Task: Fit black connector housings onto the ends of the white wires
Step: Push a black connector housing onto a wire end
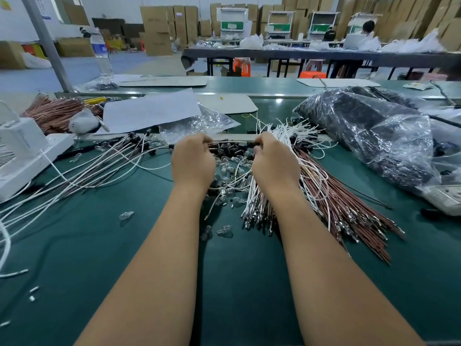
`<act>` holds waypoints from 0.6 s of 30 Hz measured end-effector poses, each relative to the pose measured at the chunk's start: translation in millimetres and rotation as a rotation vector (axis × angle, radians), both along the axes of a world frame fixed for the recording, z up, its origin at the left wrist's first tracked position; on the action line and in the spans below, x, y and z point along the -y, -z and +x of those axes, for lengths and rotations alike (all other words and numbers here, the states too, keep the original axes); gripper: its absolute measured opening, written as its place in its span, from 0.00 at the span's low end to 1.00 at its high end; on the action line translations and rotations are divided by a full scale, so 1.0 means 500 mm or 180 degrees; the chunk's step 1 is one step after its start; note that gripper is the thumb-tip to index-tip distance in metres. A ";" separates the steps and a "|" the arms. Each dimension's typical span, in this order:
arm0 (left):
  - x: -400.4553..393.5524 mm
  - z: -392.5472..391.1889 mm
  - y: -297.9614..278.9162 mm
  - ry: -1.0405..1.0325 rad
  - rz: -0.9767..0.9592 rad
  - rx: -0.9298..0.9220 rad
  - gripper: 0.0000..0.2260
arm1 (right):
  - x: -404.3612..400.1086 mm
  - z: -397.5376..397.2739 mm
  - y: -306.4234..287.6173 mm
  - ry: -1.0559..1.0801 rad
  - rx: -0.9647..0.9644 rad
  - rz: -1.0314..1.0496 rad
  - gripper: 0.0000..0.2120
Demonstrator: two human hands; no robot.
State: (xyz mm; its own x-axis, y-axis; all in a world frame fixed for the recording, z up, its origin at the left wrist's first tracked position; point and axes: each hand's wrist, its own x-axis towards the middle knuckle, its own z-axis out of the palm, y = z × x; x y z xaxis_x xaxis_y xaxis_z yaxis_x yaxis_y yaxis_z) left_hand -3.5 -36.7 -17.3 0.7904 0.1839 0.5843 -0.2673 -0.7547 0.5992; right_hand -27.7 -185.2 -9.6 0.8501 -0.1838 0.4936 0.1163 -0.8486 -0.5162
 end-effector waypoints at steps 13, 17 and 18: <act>0.036 -0.021 -0.014 0.0867 -0.0021 0.0312 0.05 | -0.010 -0.008 -0.001 -0.0657 0.0052 0.0224 0.09; 0.037 -0.012 -0.013 0.0451 0.0542 0.0149 0.08 | -0.013 -0.010 0.001 -0.0572 -0.0009 -0.0008 0.06; 0.035 -0.010 -0.012 0.0341 0.0574 0.0091 0.08 | -0.013 -0.010 0.000 -0.0563 -0.0012 -0.0045 0.06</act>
